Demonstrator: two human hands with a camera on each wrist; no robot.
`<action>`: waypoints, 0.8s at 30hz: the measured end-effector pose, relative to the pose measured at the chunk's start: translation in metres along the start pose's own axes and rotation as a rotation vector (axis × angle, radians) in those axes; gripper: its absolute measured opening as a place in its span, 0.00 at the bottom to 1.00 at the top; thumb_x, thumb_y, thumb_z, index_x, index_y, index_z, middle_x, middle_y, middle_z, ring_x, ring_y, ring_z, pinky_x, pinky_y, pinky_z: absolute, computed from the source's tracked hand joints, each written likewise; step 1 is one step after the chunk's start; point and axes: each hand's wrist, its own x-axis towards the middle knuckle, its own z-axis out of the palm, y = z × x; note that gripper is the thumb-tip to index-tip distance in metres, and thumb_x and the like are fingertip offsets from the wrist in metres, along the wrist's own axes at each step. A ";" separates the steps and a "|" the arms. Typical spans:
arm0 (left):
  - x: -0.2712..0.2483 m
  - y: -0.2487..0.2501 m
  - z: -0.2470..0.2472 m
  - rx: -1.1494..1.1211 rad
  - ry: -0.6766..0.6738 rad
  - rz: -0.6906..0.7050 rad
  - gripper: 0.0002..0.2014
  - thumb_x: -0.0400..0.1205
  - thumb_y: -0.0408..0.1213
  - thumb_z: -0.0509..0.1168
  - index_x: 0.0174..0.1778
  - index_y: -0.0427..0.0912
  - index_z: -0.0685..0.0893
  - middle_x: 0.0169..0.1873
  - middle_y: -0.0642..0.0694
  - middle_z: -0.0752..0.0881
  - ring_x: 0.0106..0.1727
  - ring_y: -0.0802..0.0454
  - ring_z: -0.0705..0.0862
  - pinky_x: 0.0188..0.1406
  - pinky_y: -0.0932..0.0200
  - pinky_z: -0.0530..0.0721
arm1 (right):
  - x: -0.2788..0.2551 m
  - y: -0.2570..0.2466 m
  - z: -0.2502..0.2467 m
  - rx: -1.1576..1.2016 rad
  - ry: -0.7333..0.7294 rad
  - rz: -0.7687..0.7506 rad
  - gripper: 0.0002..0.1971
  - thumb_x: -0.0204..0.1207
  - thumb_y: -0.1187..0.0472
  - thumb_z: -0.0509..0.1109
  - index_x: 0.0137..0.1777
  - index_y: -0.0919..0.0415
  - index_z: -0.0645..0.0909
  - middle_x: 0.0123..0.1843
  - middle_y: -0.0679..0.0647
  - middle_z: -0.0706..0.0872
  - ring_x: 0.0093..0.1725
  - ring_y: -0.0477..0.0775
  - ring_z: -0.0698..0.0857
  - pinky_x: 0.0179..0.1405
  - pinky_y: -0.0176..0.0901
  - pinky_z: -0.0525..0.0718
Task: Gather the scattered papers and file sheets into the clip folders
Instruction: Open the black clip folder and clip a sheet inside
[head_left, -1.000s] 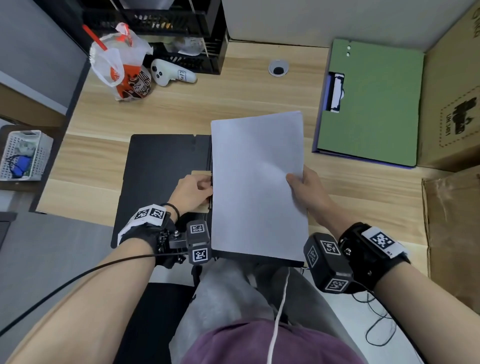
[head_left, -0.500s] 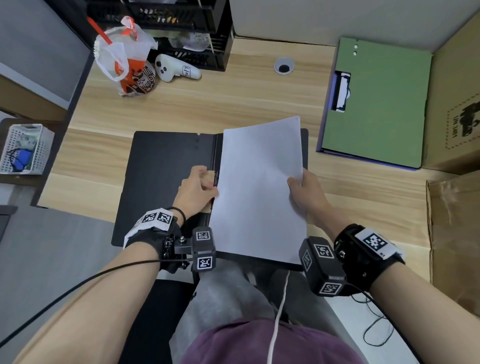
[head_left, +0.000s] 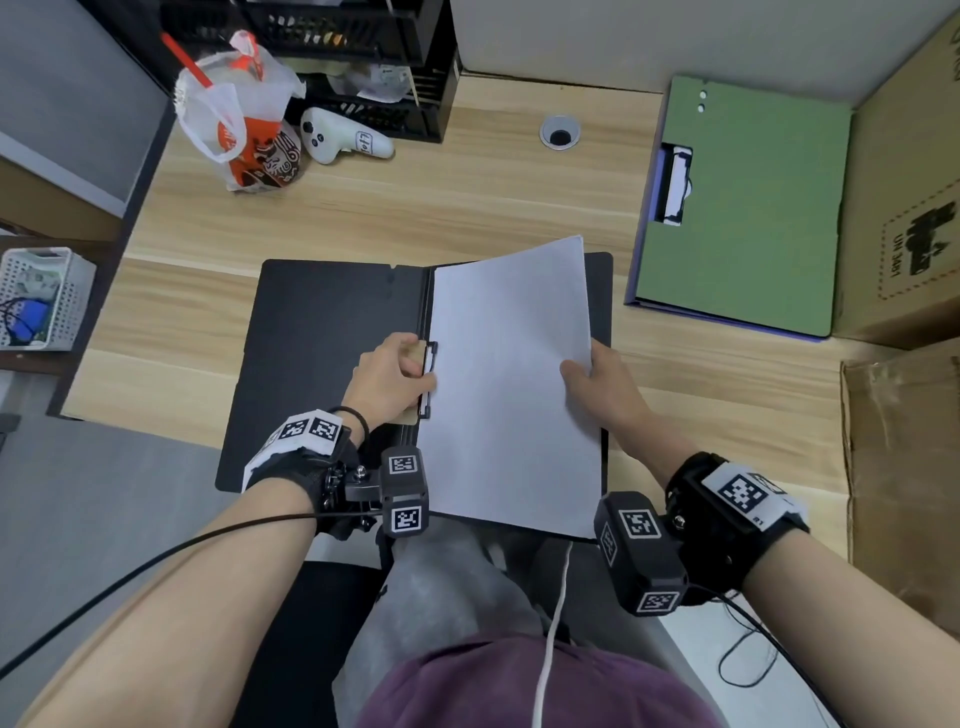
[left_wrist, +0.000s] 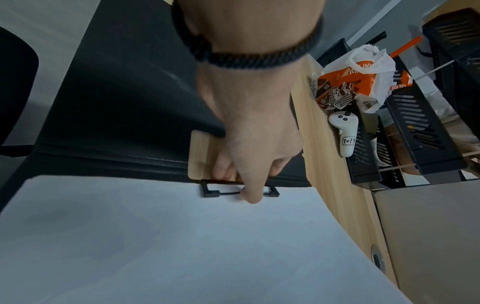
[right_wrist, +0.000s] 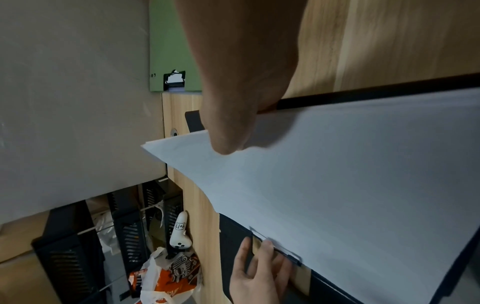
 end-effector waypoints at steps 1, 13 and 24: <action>0.001 0.000 0.001 -0.003 0.003 -0.001 0.31 0.71 0.43 0.73 0.71 0.53 0.74 0.43 0.56 0.89 0.50 0.45 0.88 0.63 0.45 0.82 | 0.000 0.000 -0.002 0.001 -0.012 0.010 0.19 0.81 0.68 0.55 0.67 0.55 0.79 0.55 0.50 0.87 0.53 0.53 0.85 0.49 0.40 0.79; 0.010 0.014 0.007 0.189 0.177 -0.019 0.28 0.67 0.46 0.76 0.64 0.51 0.80 0.57 0.48 0.85 0.60 0.44 0.83 0.59 0.50 0.80 | 0.017 0.002 0.009 0.053 -0.123 0.224 0.25 0.80 0.63 0.61 0.77 0.59 0.62 0.68 0.54 0.79 0.63 0.58 0.81 0.65 0.56 0.82; 0.024 0.007 -0.004 -0.091 -0.014 -0.021 0.21 0.77 0.37 0.71 0.66 0.49 0.79 0.54 0.50 0.83 0.58 0.48 0.83 0.63 0.53 0.80 | 0.012 0.014 -0.022 0.240 0.156 0.257 0.12 0.83 0.66 0.62 0.64 0.60 0.78 0.53 0.59 0.87 0.46 0.55 0.84 0.44 0.44 0.82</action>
